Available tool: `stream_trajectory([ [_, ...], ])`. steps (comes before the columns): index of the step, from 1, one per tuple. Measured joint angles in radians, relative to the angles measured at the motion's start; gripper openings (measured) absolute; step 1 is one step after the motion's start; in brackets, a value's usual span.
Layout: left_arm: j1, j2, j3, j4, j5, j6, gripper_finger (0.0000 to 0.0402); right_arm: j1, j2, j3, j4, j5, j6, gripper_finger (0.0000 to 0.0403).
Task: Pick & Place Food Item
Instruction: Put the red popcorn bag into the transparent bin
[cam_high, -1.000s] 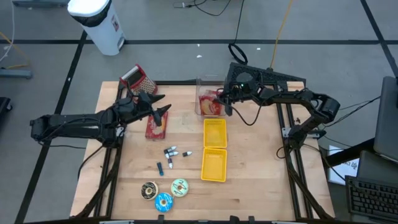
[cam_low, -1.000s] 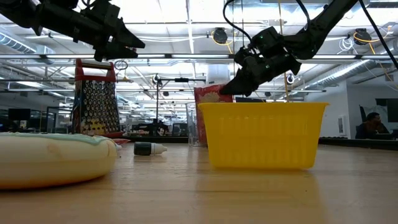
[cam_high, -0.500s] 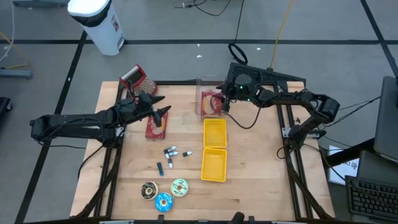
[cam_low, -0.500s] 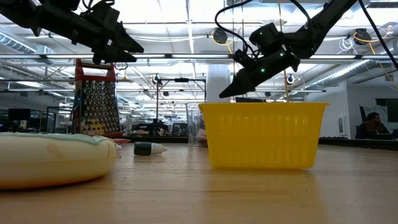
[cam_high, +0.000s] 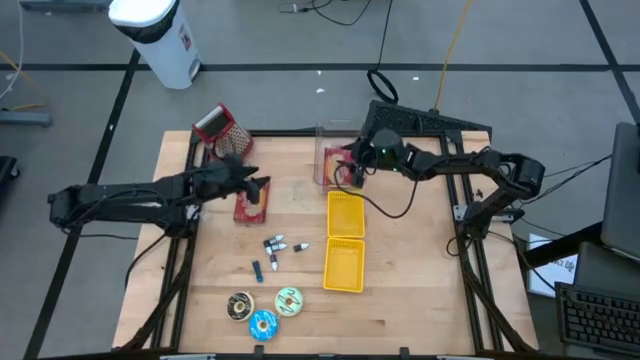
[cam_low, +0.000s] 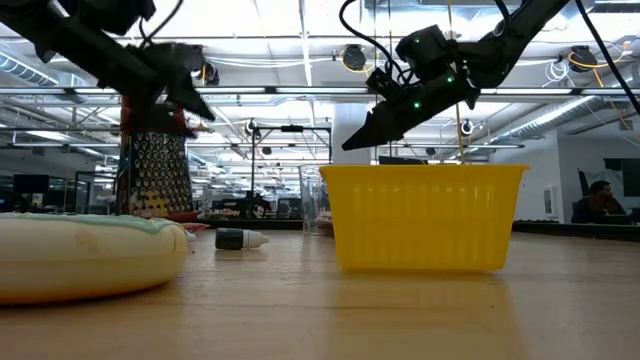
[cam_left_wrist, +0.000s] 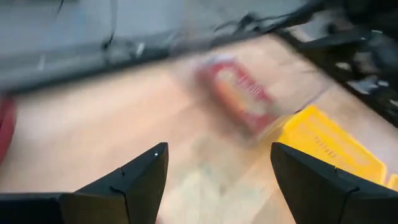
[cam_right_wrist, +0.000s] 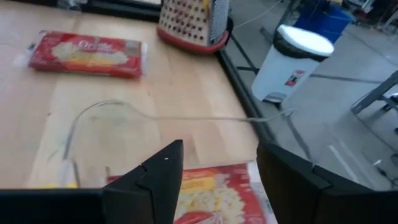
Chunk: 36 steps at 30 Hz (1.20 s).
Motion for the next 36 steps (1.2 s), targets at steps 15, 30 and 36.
stream_trajectory([
  [15, 0.027, 0.003, -0.038, -0.47, -0.15, -0.515, 0.0282, 0.024, 0.0, 0.0, -0.013, -0.004, -0.003, 0.0192],
  [30, 0.067, 0.266, -0.065, -0.288, -0.172, -0.552, 0.0282, 0.07, 0.0, 0.0, -0.01, -0.004, -0.054, 0.0192],
  [36, 0.112, 0.37, -0.065, -0.215, -0.137, -0.549, 0.0282, 0.095, 0.0, 0.0, -0.009, -0.004, -0.056, 0.0192],
])
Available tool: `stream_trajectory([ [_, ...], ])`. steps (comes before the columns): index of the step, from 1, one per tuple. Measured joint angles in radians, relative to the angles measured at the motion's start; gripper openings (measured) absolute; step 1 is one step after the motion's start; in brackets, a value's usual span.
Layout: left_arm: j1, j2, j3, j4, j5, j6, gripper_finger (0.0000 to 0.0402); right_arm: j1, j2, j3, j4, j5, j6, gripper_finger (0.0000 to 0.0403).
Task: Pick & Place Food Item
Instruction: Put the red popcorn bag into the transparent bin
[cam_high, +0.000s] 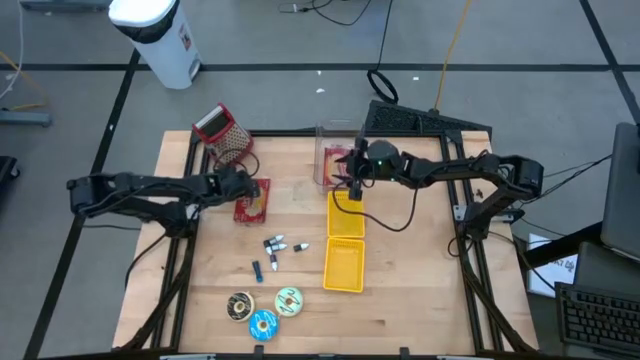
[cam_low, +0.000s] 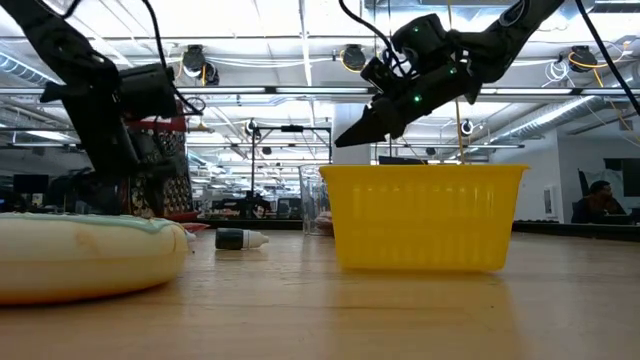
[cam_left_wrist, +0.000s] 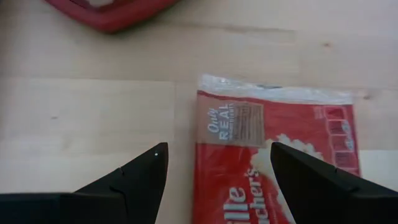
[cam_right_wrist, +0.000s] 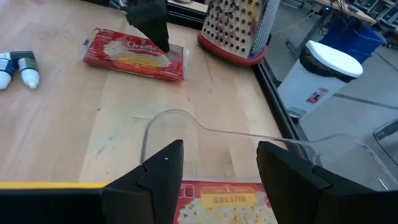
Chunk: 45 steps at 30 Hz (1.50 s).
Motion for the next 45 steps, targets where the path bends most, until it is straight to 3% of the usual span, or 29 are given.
stream_trajectory([
  [11, 0.031, 0.112, 0.005, 0.045, 0.019, 0.001, 0.0281, 0.038, 0.0, 0.0, 0.004, 0.003, -0.011, 0.0192],
  [14, 0.031, 0.113, 0.004, 0.052, 0.019, 0.001, 0.0264, 0.043, 0.0, 0.0, 0.004, 0.004, -0.011, 0.0192],
  [30, 0.032, 0.104, 0.001, 0.094, 0.049, 0.053, 0.0016, 0.045, 0.0, 0.0, -0.011, 0.004, -0.026, 0.0192],
  [45, -0.021, -0.125, 0.05, 0.222, 0.027, 0.284, 0.0013, 0.045, 0.0, 0.0, -0.018, 0.004, 0.009, 0.0192],
])
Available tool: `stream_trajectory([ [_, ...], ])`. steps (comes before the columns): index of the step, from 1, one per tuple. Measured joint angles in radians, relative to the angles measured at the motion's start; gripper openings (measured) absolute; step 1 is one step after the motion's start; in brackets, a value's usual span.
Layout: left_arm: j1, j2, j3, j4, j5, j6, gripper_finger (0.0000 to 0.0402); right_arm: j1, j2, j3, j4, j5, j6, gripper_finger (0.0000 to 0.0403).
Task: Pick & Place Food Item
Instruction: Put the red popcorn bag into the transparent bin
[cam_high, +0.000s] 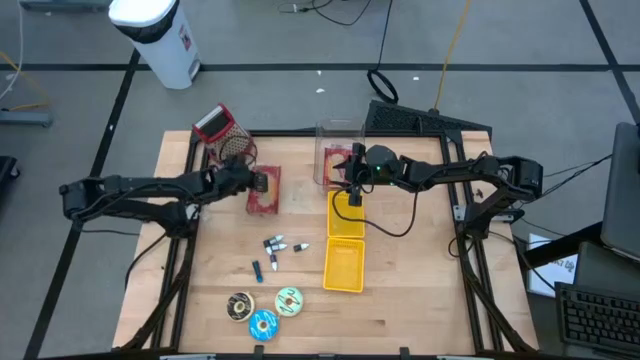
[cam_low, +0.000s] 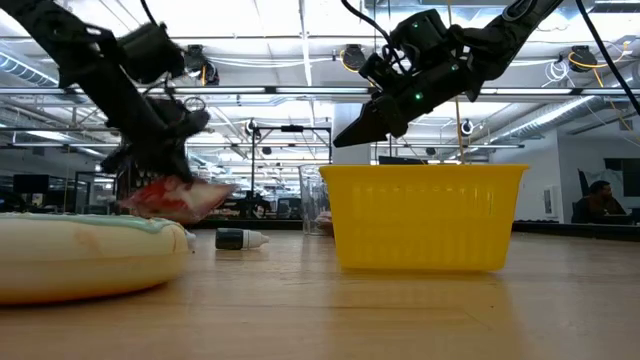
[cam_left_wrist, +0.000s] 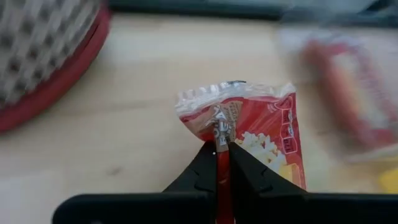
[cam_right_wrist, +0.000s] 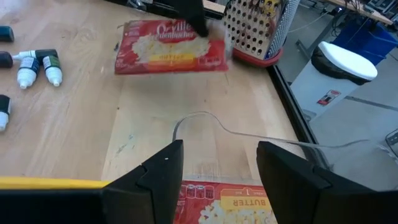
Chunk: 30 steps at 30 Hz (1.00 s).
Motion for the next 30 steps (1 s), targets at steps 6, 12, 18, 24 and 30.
stream_trajectory([
  [6, -0.052, -0.091, 0.035, 0.104, -0.039, 0.232, 0.0012, 0.014, 0.0, 0.0, 0.043, -0.002, 0.049, 0.0192],
  [12, -0.126, -0.113, 0.035, 0.335, -0.061, 0.533, 0.0012, 0.061, 0.0, 0.0, 0.122, -0.003, 0.112, 0.0192],
  [18, -0.204, -0.07, 0.035, 0.514, -0.062, 0.821, 0.0012, 0.114, 0.0, 0.0, 0.186, -0.004, 0.215, 0.0192],
  [24, -0.261, -0.008, 0.035, 0.641, -0.062, 0.974, 0.0012, 0.137, 0.0, 0.0, 0.313, -0.004, 0.33, 0.0192],
  [30, -0.299, 0.04, 0.035, 0.729, -0.06, 1.04, 0.0012, 0.143, 0.0, 0.0, 0.426, -0.002, 0.432, 0.0192],
])
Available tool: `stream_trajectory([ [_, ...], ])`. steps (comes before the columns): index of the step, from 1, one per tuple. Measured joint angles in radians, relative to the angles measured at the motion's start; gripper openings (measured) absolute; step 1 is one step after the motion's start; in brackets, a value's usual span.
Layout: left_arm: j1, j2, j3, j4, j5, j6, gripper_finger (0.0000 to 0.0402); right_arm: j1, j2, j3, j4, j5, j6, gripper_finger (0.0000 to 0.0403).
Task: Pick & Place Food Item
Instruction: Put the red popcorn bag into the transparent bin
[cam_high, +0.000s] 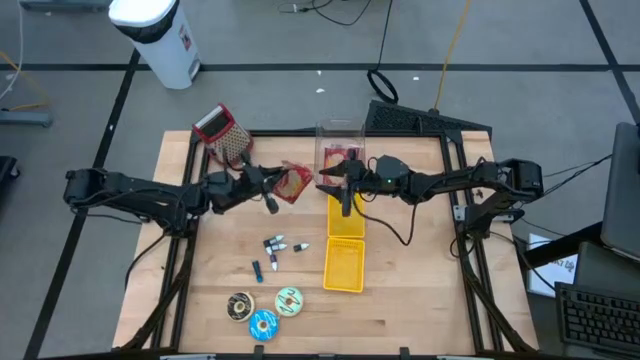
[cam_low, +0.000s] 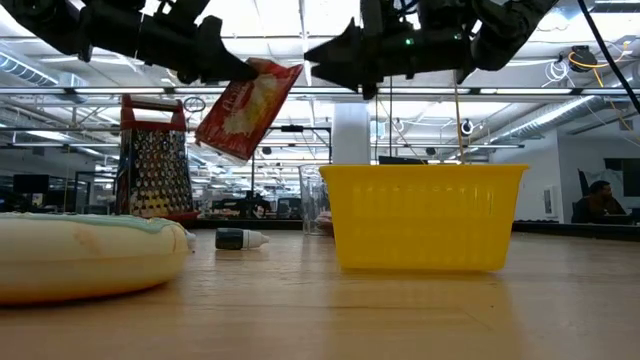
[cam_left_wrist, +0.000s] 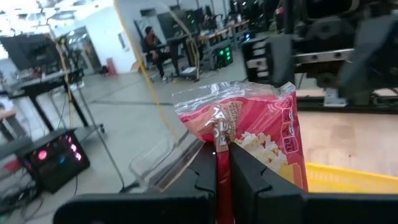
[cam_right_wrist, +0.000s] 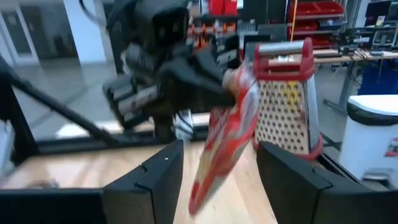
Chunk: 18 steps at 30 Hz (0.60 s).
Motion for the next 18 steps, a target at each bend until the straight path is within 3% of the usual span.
stream_trajectory([
  [18, -0.058, 0.009, 0.0, 0.091, 0.002, 0.04, 0.0015, 0.033, 0.212, 0.017, 0.342, -0.052, 0.163, 0.0192],
])
